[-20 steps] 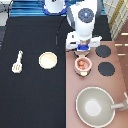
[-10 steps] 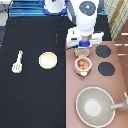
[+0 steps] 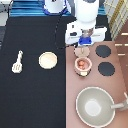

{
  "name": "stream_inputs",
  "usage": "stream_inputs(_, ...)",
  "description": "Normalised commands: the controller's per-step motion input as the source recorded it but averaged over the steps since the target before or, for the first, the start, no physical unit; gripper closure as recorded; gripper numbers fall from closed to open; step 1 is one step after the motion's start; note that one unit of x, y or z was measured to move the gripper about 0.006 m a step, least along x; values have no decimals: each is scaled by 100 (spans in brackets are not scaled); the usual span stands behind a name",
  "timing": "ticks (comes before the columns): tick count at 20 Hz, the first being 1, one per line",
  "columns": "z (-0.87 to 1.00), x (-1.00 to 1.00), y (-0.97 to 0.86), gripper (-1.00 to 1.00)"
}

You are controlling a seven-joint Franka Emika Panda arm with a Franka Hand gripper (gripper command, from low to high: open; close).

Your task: Take the lid off the pot, put the pot on the plate, and use the tool to push the pot to the front of the table.

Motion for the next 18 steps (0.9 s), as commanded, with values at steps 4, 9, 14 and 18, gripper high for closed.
stream_inputs(4, 45, 79, -10, -100)
stream_inputs(9, 32, 75, -23, -100)
stream_inputs(14, 2, 74, -47, -100)
stream_inputs(18, -28, 62, -53, -100)
